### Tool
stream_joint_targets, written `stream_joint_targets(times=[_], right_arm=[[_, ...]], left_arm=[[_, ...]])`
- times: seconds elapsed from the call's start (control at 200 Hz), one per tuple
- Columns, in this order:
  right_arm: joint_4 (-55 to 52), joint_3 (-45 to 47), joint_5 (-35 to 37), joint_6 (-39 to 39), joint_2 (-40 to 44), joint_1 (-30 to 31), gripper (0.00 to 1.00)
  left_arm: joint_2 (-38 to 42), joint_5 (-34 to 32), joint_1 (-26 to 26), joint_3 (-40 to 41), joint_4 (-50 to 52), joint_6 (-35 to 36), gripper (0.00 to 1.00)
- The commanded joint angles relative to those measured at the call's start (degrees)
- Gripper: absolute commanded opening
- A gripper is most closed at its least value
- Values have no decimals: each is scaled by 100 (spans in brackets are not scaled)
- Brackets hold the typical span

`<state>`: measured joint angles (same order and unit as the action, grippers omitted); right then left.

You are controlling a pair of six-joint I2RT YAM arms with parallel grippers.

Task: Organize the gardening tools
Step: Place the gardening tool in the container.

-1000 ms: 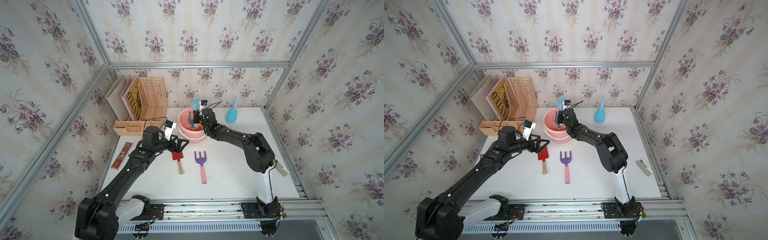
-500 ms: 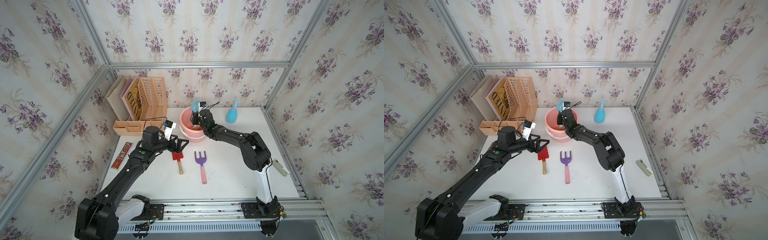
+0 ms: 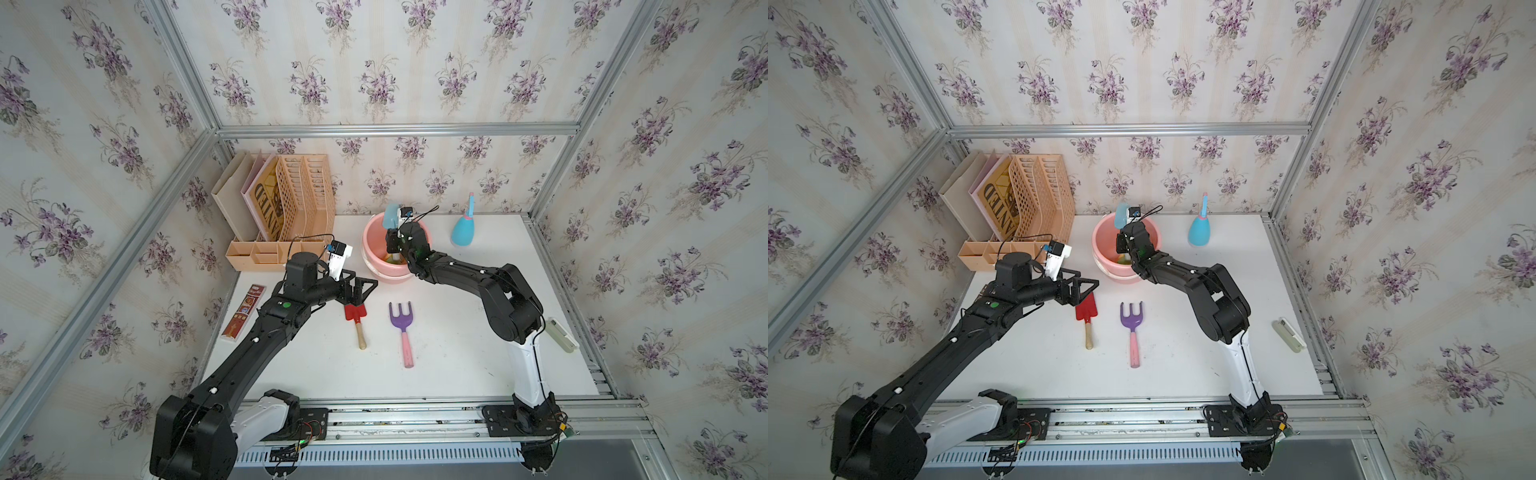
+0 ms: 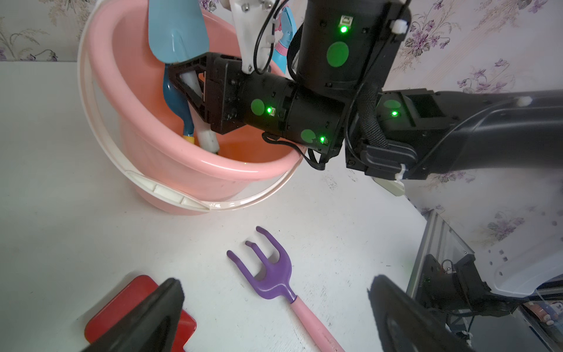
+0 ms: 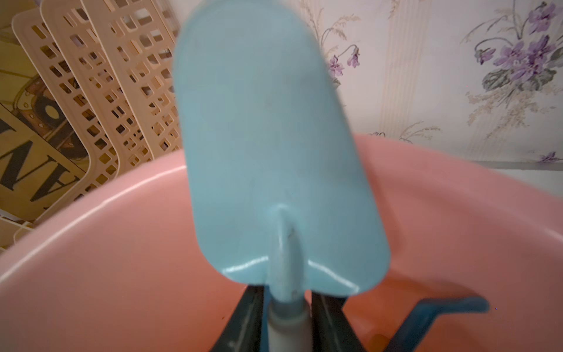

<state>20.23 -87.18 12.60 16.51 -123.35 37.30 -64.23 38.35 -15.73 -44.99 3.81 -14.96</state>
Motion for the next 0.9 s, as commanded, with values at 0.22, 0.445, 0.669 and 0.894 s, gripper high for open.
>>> stream_joint_targets(times=[0.22,0.445,0.669,0.894], right_arm=[[-120,2,65,-368,178,113,43],[-141,-148,63,-446,258,120,50],[-200,-254,60,-386,403,132,57],[-227,-127,-33,-254,720,129,63]], left_arm=[[7,28,11,-38,-122,-33,99],[68,15,8,-45,-75,-7,99],[68,10,8,-50,-82,-11,99],[51,15,9,-62,-87,-7,99]])
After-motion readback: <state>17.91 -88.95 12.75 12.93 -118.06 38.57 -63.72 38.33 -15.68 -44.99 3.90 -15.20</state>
